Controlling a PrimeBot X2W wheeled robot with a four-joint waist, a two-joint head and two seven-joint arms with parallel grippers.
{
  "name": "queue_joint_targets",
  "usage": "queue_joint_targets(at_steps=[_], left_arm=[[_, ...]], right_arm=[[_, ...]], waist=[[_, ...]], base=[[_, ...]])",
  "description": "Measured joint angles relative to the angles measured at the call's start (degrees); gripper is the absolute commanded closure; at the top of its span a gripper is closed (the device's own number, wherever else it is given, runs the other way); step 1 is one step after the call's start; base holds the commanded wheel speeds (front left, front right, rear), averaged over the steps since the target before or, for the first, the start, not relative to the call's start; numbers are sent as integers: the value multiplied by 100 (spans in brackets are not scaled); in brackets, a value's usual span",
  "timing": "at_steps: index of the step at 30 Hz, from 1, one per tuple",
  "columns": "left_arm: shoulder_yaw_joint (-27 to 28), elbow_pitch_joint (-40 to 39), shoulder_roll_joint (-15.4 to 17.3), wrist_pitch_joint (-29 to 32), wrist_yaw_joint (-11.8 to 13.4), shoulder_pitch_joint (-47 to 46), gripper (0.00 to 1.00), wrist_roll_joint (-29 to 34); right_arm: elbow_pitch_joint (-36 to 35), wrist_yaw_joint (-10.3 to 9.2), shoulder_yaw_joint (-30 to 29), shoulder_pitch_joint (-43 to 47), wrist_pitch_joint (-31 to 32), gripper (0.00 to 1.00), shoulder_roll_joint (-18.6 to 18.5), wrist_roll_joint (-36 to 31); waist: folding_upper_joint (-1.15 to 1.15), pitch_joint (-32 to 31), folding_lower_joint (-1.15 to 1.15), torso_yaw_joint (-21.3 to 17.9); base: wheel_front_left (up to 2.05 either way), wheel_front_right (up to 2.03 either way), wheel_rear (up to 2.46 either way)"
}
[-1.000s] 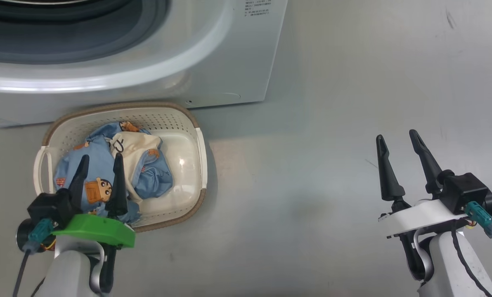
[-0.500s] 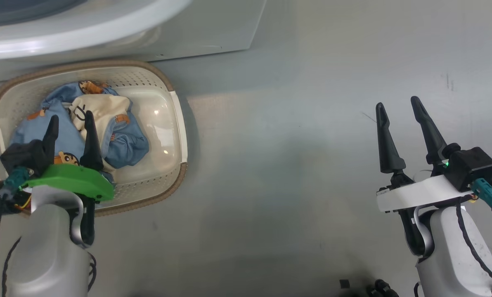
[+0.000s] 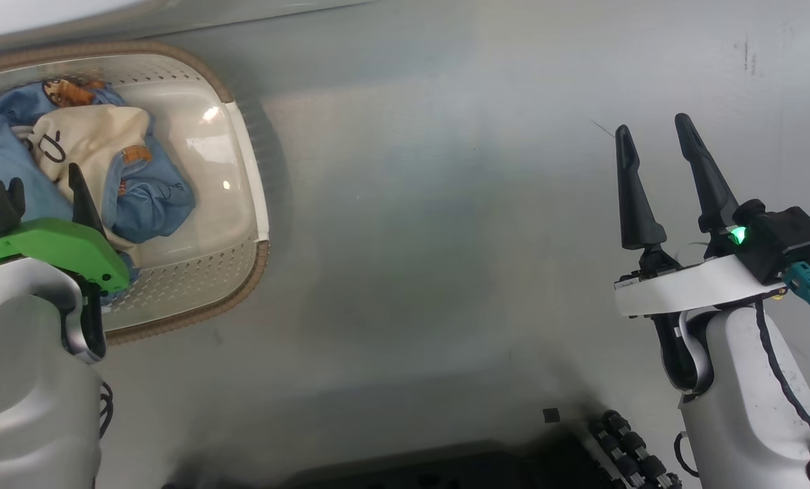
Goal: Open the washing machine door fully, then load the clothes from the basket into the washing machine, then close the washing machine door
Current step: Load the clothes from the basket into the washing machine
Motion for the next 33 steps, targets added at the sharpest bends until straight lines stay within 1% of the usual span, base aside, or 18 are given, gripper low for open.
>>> queue_joint_targets(at_steps=[9, 13, 18, 24, 26, 29, 30, 31, 32, 33], left_arm=[[47, 631, 41, 361, 118, -336, 0, 30], [129, 746, 197, 408, 169, -536, 0, 63], [203, 916, 238, 427, 191, -804, 0, 114], [186, 1183, 401, 655, 194, -1007, 0, 382], [182, 1255, 422, 688, 201, -1101, 0, 412], [189, 1299, 454, 731, 202, -1221, 0, 423], [202, 1322, 464, 765, 202, -1268, 2, 425], [204, 1355, 471, 783, 220, -1313, 31, 426], [205, 1392, 471, 781, 224, -1353, 58, 426], [200, 1433, 469, 781, 242, -1385, 100, 438]], right_arm=[[31, -10, 32, -12, 0, 0, -2, 101], [31, -11, 120, -65, 0, 0, 0, 155], [35, -13, 189, -116, 0, 0, -2, 244], [24, -16, 288, -120, 0, 0, -1, 369], [12, -63, 304, -137, 0, 0, -1, 403], [2, -65, 336, -169, 0, 0, -1, 460], [0, -66, 347, -191, 0, 0, -1, 471], [-1, -66, 358, -215, 0, 0, -1, 501], [-2, -67, 360, -226, 0, 0, -1, 509], [-1, -68, 360, -233, 0, 0, 0, 509]], waist=[[0, 216, 0, -157], [0, 292, -1, -203], [0, 394, -1, -263], [0, 562, -1, -343], [0, 618, -1, -365], [0, 703, -1, -397], [0, 731, -1, -407], [0, 757, -1, -419], [0, 779, -1, -431], [0, 794, -1, -443]], base=[[0, 0, 0], [0, 0, 0], [0, 0, 0], [0, 0, 0], [0, 0, 0], [0, 0, 0], [0, 0, 0], [0, 0, 0], [0, 0, 0], [0, 0, 0]])
